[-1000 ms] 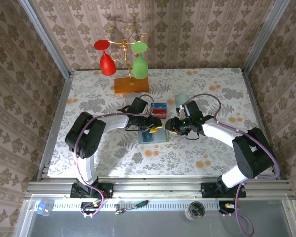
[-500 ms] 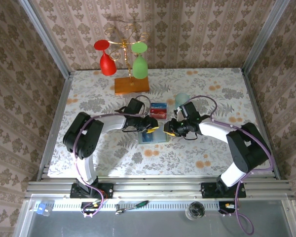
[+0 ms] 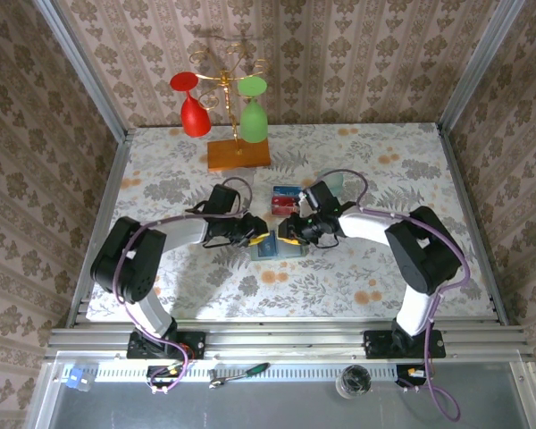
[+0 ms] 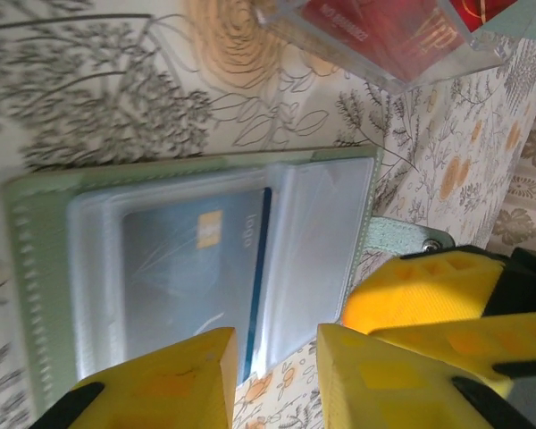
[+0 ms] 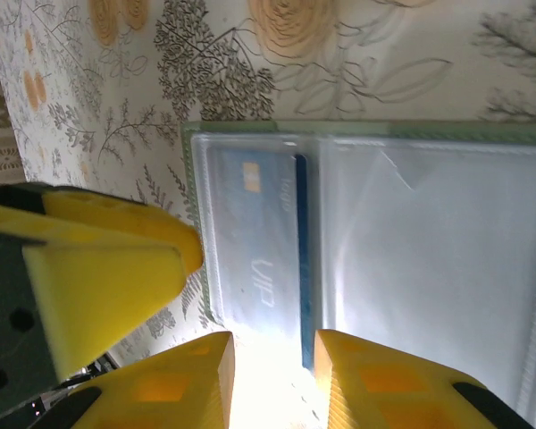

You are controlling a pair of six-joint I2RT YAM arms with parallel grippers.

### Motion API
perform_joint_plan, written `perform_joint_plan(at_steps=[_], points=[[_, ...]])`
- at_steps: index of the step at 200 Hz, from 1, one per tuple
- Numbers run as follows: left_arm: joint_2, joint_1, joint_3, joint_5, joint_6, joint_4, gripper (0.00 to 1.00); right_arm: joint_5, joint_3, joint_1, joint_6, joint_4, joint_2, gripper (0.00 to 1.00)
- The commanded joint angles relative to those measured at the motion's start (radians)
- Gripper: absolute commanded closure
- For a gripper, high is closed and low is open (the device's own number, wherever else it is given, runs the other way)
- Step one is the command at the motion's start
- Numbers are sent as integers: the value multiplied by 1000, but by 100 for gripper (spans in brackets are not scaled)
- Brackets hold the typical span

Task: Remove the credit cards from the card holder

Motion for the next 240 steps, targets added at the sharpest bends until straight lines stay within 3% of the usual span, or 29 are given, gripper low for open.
perform_joint_plan(at_steps=[1, 101, 240], points=[[-36, 16, -30, 4, 17, -4, 71, -19, 49, 18, 17, 10, 42, 70], [1, 26, -42, 9, 30, 12, 89, 32, 53, 25, -10, -41, 100, 71], [13, 23, -49, -9, 63, -37, 100, 77, 50, 25, -20, -98, 79, 71]])
